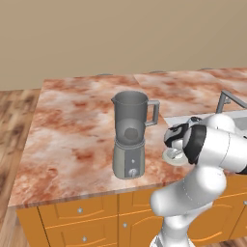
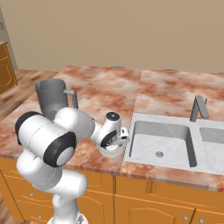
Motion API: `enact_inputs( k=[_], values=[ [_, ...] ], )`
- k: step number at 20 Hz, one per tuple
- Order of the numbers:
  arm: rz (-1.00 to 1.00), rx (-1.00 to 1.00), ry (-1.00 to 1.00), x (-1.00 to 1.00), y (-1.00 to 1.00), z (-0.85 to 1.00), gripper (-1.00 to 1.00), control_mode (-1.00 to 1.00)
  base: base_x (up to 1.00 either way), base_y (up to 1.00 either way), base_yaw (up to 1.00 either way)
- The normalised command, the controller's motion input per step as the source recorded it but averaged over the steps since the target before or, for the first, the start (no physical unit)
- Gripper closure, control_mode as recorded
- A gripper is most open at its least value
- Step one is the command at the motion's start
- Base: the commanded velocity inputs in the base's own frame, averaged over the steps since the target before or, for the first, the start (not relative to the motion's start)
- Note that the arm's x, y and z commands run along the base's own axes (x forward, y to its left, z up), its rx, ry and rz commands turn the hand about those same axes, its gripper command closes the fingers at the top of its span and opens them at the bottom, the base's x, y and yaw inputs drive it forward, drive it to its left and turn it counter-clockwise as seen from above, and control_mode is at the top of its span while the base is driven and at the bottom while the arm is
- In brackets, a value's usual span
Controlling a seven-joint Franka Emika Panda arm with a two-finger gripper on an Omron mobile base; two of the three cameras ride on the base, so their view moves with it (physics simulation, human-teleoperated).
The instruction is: Open the blender lid, put the tangerine in the blender, close the lid, and start the blender.
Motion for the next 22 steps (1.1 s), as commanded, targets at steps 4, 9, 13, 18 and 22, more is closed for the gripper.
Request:
enact_inputs(
  k=[4,9,13,18,22],
  values=[
    [0.05,0.0,-0.04,-0.24,0.08,-0.21,-1.0,-1.0,0.0,0.0,0.0],
    [0.05,0.0,-0.03,-0.21,0.04,-0.23,-1.0,-1.0,0.0,0.0,0.0],
    [0.04,0.0,-0.03,-0.32,0.03,-0.2,-1.0,-1.0,0.0,0.0,0.0],
    [0.03,-0.05,0.0,-0.09,0.13,-0.43,-1.0,-1.0,0.0,0.0,0.0],
    [0.0,-0.02,0.0,0.18,0.14,-0.23,-1.0,-1.0,0.0,0.0,0.0]
  ],
)
